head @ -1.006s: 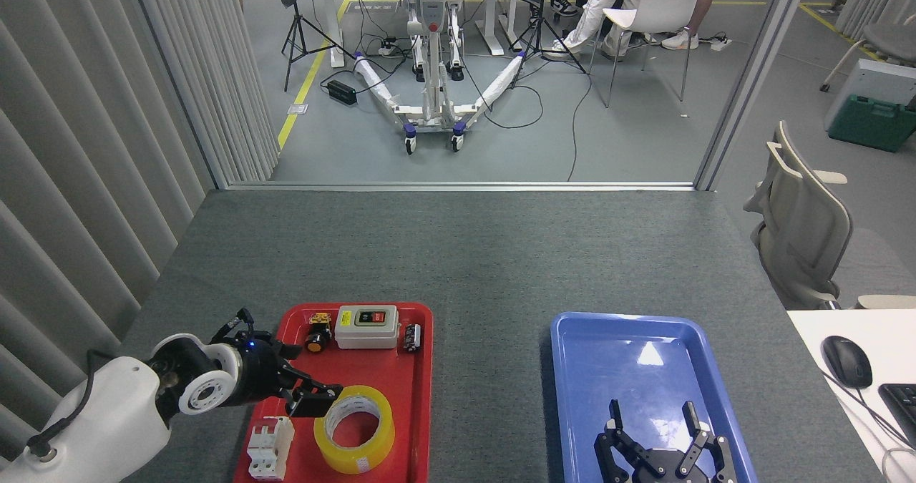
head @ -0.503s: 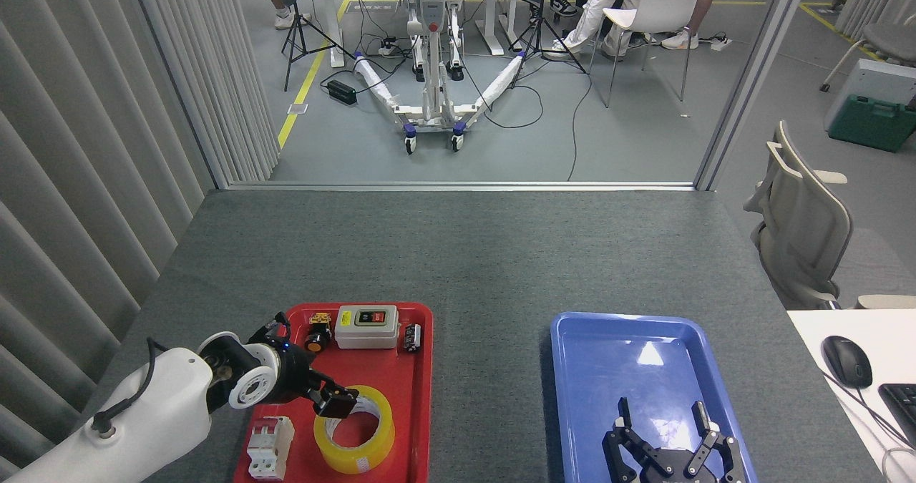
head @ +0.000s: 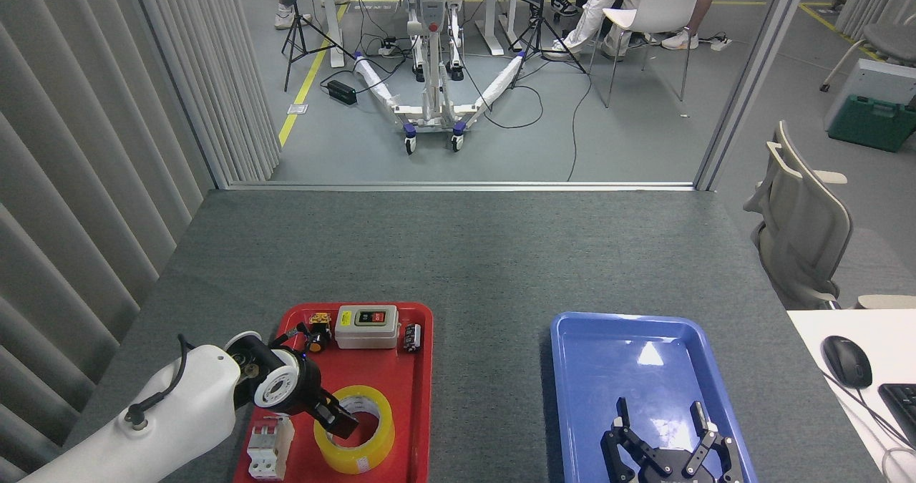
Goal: Place and move tape with both arms
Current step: 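Grasp the yellow tape roll with the left gripper and lift it, then carry the tape toward the blue tray and hand it to the right gripper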
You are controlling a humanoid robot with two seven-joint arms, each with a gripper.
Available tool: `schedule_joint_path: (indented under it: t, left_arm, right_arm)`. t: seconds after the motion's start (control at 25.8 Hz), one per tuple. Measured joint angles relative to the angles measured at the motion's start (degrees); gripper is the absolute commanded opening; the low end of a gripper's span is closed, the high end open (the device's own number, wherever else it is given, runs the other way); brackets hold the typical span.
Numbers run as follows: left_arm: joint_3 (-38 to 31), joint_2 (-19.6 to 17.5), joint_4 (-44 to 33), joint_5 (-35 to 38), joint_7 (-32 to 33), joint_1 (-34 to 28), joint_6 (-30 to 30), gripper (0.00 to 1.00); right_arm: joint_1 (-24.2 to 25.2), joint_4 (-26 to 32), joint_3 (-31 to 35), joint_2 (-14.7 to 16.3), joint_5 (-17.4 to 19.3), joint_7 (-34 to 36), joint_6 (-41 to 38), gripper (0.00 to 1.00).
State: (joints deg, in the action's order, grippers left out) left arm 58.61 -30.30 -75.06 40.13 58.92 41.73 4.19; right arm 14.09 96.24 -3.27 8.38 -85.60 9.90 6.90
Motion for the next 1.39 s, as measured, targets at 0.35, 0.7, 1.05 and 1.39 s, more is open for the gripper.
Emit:
schedule_joint_path:
  t: [0.35, 0.7, 1.05, 1.39]
  left_arm:
    - [1.23, 2.66, 4.26, 0.61, 0.74, 0.79, 0.03, 0.42]
    - [1.69, 4.86, 6.98, 1.14, 4.0, 1.13, 0.31, 0.0]
    - [-0.87, 6.68, 3.84, 0.73, 3.95, 2.54, 10.45, 0.0]
    - [-16.66, 10.27, 0.98, -11.26, -11.08, -0.5, 29.99, 0.0]
  right_arm:
    - [-0.03, 0.0, 0.02, 0.04, 0.0, -0.17, 0.04, 1.0]
    - [-0.03, -0.03, 0.02, 0.11, 0.0, 0.06, 0.34, 1.0]
    - [-0.03, -0.12, 0.02, 0.46, 0.0, 0.35, 0.06, 1.0]
    - [0.1, -0.49, 1.32, 0.91, 0.25, 0.71, -1.4, 1.0]
